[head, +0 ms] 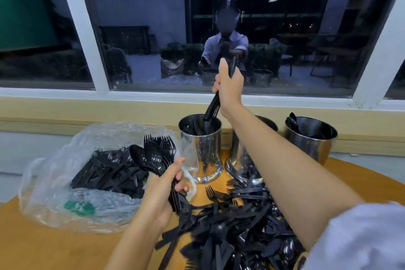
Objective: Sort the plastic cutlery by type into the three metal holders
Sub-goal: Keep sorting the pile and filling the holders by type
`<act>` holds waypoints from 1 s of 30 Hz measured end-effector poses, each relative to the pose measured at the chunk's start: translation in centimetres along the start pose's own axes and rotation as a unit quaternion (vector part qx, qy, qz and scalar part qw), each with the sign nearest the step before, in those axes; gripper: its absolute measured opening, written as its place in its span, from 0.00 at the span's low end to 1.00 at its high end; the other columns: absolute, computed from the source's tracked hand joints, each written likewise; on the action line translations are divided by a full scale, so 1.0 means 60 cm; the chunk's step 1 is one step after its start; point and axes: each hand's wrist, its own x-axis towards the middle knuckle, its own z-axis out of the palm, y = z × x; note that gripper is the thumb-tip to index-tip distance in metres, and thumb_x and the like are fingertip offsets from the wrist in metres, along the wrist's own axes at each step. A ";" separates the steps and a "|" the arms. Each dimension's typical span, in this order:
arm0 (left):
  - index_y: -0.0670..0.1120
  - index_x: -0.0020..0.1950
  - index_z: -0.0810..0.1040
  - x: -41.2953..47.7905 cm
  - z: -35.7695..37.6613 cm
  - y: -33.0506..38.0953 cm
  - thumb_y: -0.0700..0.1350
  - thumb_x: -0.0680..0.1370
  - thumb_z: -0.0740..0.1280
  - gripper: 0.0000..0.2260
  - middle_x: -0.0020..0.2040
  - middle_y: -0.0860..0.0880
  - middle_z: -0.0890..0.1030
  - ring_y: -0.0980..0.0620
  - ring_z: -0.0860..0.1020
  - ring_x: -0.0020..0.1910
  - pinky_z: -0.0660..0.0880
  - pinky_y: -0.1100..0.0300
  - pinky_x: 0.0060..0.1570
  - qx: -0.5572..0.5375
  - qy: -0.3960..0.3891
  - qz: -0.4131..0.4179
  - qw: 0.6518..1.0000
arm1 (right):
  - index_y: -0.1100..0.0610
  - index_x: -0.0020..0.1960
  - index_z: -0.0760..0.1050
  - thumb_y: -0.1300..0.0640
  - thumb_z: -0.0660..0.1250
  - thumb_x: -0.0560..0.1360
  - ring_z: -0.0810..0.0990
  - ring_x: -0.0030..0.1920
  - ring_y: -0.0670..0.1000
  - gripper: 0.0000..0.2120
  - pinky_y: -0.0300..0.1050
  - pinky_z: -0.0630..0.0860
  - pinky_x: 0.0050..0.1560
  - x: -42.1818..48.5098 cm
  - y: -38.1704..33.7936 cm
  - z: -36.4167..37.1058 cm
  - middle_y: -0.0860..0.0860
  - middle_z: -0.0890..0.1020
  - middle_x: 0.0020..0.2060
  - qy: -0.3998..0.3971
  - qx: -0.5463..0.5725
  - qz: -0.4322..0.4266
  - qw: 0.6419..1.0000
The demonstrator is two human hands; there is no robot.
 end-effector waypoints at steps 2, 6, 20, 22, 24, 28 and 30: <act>0.44 0.43 0.73 0.018 -0.008 0.001 0.45 0.78 0.68 0.08 0.28 0.49 0.63 0.54 0.64 0.22 0.67 0.55 0.36 0.013 -0.006 0.017 1.000 | 0.56 0.39 0.64 0.53 0.60 0.82 0.64 0.25 0.46 0.15 0.40 0.65 0.29 0.021 0.040 0.017 0.49 0.66 0.27 -0.004 -0.047 -0.008 0.999; 0.43 0.46 0.73 0.038 -0.016 -0.002 0.45 0.78 0.69 0.08 0.28 0.49 0.63 0.54 0.63 0.23 0.68 0.57 0.34 0.012 -0.032 0.014 0.999 | 0.56 0.37 0.67 0.49 0.62 0.81 0.70 0.33 0.49 0.16 0.46 0.68 0.43 0.028 0.143 0.015 0.49 0.72 0.30 -0.094 -0.232 0.076 0.965; 0.40 0.57 0.78 -0.030 0.012 0.024 0.48 0.75 0.70 0.15 0.30 0.50 0.63 0.53 0.63 0.28 0.71 0.58 0.36 -0.024 -0.137 -0.057 0.989 | 0.60 0.61 0.78 0.53 0.69 0.77 0.78 0.51 0.47 0.16 0.39 0.72 0.56 -0.041 0.024 -0.028 0.53 0.82 0.56 -0.257 -0.505 -0.017 0.824; 0.41 0.58 0.77 -0.056 0.020 0.025 0.47 0.74 0.70 0.16 0.31 0.50 0.63 0.55 0.65 0.25 0.71 0.58 0.36 -0.044 -0.158 -0.076 0.983 | 0.57 0.55 0.80 0.50 0.66 0.79 0.77 0.36 0.39 0.12 0.32 0.75 0.42 -0.117 -0.021 -0.048 0.44 0.83 0.42 -0.298 -0.393 0.029 0.869; 0.40 0.58 0.77 -0.082 0.031 0.023 0.46 0.73 0.69 0.16 0.30 0.50 0.65 0.56 0.64 0.24 0.72 0.60 0.33 -0.055 -0.182 -0.082 0.978 | 0.55 0.54 0.79 0.47 0.65 0.78 0.74 0.29 0.39 0.13 0.31 0.72 0.33 -0.191 -0.051 -0.074 0.43 0.80 0.33 -0.343 -0.324 0.097 0.876; 0.37 0.59 0.75 -0.134 0.051 0.005 0.46 0.73 0.70 0.19 0.31 0.49 0.69 0.56 0.64 0.24 0.72 0.61 0.31 -0.054 -0.222 -0.085 0.970 | 0.59 0.56 0.79 0.53 0.71 0.75 0.82 0.43 0.47 0.13 0.43 0.79 0.48 -0.256 -0.069 -0.120 0.51 0.84 0.45 -0.346 -0.278 0.121 0.888; 0.37 0.57 0.77 -0.155 0.057 -0.003 0.47 0.72 0.70 0.18 0.33 0.48 0.72 0.55 0.67 0.26 0.75 0.60 0.33 -0.048 -0.216 -0.077 0.972 | 0.57 0.52 0.80 0.57 0.72 0.74 0.82 0.45 0.50 0.08 0.49 0.79 0.52 -0.269 -0.079 -0.140 0.51 0.85 0.44 -0.313 -0.251 0.115 0.909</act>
